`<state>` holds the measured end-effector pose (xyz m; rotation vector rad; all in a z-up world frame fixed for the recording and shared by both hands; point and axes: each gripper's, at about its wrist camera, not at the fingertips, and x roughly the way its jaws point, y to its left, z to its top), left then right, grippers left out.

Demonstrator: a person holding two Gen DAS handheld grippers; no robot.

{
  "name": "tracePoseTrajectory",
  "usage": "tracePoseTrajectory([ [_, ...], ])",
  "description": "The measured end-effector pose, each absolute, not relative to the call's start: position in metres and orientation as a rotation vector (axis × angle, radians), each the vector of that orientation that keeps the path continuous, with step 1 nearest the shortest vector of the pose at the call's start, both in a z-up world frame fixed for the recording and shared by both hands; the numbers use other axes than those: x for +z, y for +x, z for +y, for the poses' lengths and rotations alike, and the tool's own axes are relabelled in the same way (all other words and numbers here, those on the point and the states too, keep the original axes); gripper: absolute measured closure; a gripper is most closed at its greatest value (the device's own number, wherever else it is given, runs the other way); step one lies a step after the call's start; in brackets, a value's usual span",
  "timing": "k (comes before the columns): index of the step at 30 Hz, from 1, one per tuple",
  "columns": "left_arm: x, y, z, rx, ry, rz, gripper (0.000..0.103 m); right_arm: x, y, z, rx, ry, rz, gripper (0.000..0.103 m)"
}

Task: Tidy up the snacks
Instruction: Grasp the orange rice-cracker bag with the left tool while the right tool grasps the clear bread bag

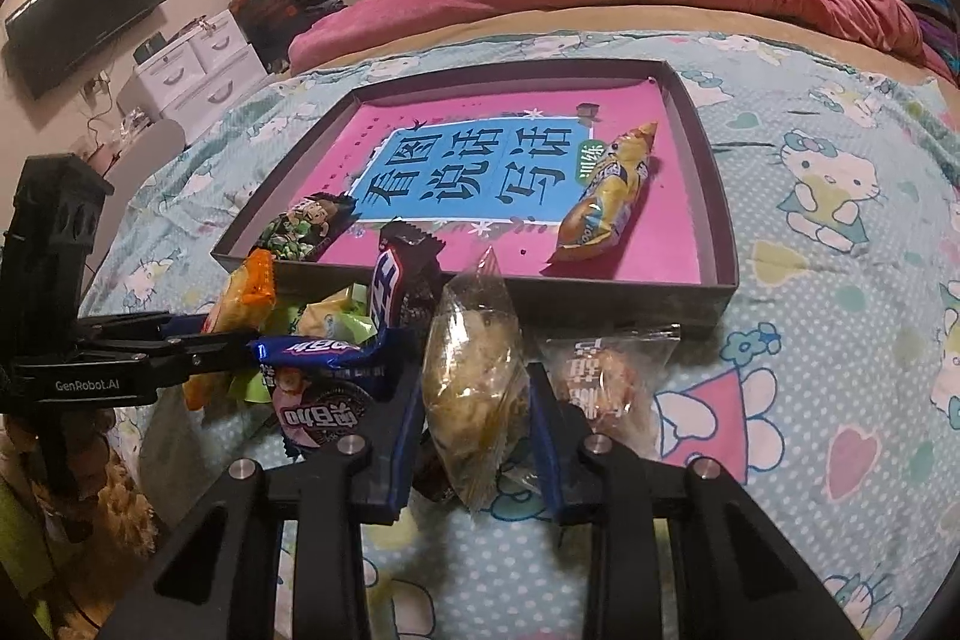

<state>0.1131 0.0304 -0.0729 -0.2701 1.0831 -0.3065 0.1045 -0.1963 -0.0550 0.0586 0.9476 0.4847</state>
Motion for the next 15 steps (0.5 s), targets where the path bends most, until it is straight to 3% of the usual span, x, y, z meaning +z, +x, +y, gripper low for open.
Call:
tracePoseTrajectory([
  [6,-0.073,0.108,0.03,-0.327,-0.312,1.084,0.06,-0.055,0.104,-0.202,0.475,0.086,0.954,0.07],
  [15,-0.064,0.097,0.036,-0.32,-0.332,1.054,0.062,-0.053,0.102,-0.206,0.475,0.107,0.953,0.07],
])
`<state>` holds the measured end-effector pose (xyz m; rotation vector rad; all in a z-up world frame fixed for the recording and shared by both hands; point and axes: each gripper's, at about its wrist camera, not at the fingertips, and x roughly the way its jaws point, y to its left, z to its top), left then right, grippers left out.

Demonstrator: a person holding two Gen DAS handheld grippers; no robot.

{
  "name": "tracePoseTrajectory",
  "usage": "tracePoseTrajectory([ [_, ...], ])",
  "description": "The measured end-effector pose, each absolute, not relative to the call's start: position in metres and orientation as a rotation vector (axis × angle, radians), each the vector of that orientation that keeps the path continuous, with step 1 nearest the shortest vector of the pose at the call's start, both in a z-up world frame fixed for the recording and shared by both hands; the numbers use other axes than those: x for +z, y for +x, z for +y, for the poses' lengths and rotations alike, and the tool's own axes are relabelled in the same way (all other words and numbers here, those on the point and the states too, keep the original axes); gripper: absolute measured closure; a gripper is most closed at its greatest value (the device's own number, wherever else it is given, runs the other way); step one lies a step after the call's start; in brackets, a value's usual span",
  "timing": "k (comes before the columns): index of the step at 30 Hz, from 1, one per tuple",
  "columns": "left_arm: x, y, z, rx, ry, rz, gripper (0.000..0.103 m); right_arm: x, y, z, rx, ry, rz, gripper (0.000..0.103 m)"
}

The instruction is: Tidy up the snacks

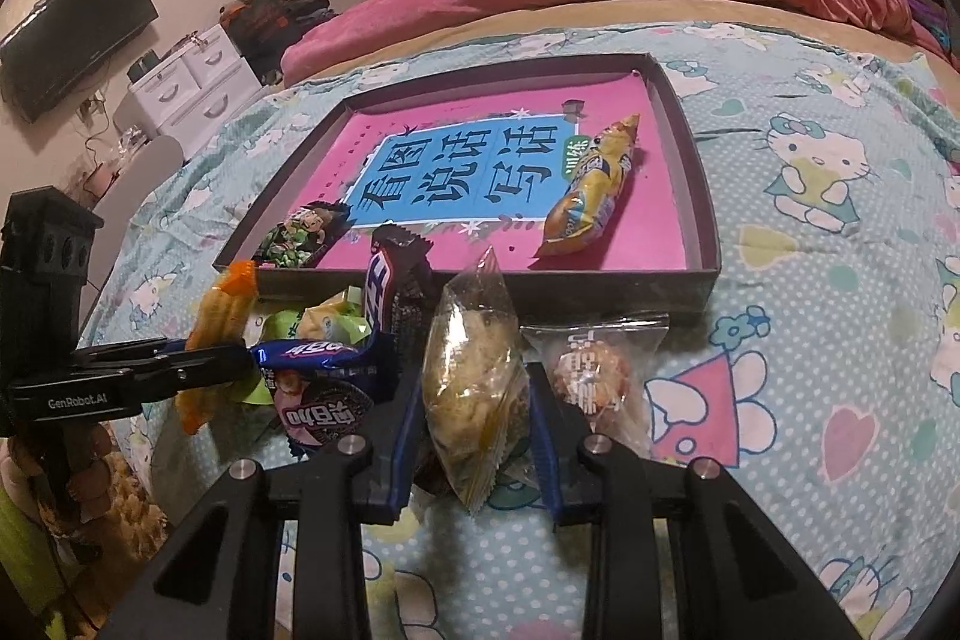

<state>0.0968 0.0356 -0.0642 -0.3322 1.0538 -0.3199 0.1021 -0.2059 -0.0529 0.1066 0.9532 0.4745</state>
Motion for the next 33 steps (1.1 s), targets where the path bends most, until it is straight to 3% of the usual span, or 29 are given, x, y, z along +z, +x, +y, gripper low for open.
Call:
tracePoseTrajectory([
  [33,-0.023,0.073,0.043,-0.272,-0.305,0.973,0.062,-0.032,0.093,-0.214,0.479,0.133,0.885,0.07],
])
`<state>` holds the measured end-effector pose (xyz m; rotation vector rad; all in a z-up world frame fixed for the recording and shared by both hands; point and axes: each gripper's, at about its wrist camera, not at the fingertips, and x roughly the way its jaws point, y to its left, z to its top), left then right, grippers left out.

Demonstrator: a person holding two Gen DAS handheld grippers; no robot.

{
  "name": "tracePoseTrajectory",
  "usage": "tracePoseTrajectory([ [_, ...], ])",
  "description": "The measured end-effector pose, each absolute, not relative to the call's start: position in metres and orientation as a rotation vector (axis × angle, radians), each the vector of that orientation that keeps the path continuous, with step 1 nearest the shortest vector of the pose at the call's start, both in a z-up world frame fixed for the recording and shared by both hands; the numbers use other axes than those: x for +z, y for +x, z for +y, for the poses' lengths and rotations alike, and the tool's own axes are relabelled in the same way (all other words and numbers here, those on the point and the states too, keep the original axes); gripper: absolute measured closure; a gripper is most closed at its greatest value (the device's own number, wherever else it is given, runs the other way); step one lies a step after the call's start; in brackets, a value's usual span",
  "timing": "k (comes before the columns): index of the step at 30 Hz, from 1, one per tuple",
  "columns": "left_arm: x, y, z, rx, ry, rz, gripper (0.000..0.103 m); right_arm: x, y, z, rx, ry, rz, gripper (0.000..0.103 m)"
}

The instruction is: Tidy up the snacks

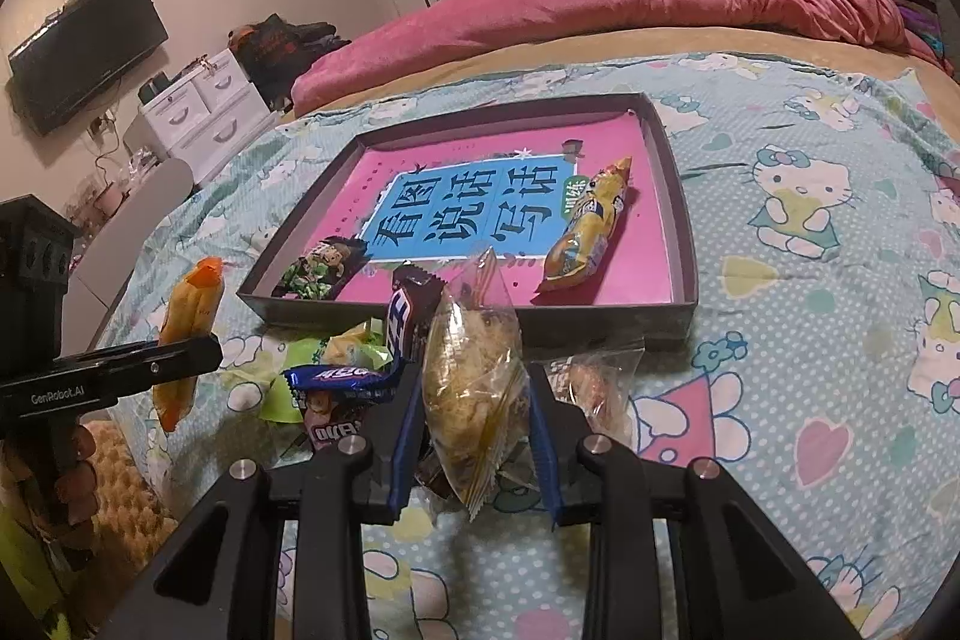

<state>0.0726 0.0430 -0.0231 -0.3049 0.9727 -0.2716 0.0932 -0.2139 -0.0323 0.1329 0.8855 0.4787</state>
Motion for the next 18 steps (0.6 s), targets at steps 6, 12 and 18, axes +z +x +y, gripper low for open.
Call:
tracePoseTrajectory([
  [6,-0.019,0.072,0.036,-0.277,-0.293,0.972,0.062,-0.03,0.094,-0.216,0.482,0.15,0.879,0.07],
  [12,-0.013,0.071,0.031,-0.283,-0.287,0.964,0.062,-0.027,0.093,-0.219,0.479,0.158,0.864,0.07],
  [18,-0.009,0.07,0.028,-0.287,-0.279,0.958,0.062,-0.025,0.092,-0.22,0.474,0.16,0.855,0.07],
])
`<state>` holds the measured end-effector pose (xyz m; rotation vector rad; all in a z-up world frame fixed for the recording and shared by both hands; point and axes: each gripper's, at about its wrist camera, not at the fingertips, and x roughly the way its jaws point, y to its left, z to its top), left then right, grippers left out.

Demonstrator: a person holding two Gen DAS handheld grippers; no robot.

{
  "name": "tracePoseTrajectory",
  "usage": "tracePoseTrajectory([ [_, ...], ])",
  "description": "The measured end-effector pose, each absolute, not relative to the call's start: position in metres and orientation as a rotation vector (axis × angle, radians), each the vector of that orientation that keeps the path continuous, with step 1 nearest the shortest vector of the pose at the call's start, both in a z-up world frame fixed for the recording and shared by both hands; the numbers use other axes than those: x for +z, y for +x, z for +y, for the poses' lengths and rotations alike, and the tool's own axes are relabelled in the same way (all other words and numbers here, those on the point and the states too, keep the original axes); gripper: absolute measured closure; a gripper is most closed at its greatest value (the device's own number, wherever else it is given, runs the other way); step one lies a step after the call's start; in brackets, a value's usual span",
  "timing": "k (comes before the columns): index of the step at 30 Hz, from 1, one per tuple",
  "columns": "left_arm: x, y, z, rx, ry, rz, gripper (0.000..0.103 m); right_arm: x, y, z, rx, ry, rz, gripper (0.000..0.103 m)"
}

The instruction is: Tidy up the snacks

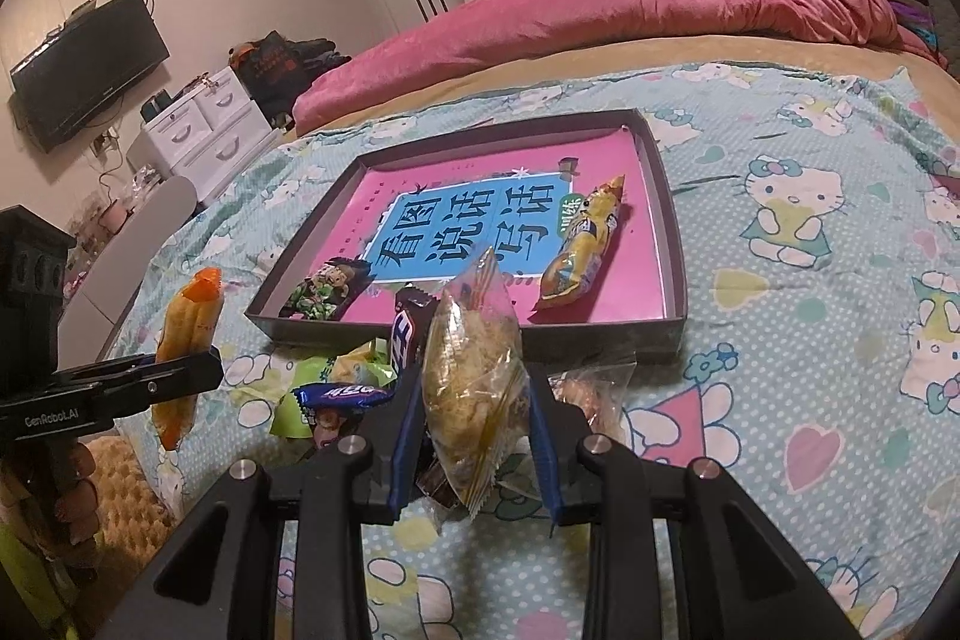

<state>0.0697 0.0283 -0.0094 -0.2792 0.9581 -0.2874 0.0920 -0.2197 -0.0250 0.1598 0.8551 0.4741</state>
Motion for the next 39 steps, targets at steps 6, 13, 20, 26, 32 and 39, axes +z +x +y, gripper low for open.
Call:
tracePoseTrajectory([
  [6,-0.005,0.069,0.028,-0.288,-0.287,0.95,0.062,-0.021,0.09,-0.22,0.469,0.153,0.838,0.07],
  [13,0.003,0.072,0.025,-0.29,-0.29,0.937,0.062,-0.017,0.091,-0.226,0.458,0.17,0.818,0.07],
  [20,0.007,0.075,0.021,-0.295,-0.288,0.931,0.062,-0.013,0.093,-0.231,0.434,0.175,0.794,0.07],
  [26,0.009,0.078,0.015,-0.298,-0.287,0.932,0.062,-0.011,0.094,-0.237,0.413,0.185,0.781,0.07],
  [32,0.011,0.083,0.007,-0.303,-0.279,0.929,0.062,-0.008,0.095,-0.242,0.393,0.182,0.759,0.07],
  [39,0.013,0.091,0.002,-0.299,-0.284,0.92,0.062,-0.002,0.096,-0.244,0.385,0.175,0.736,0.07],
])
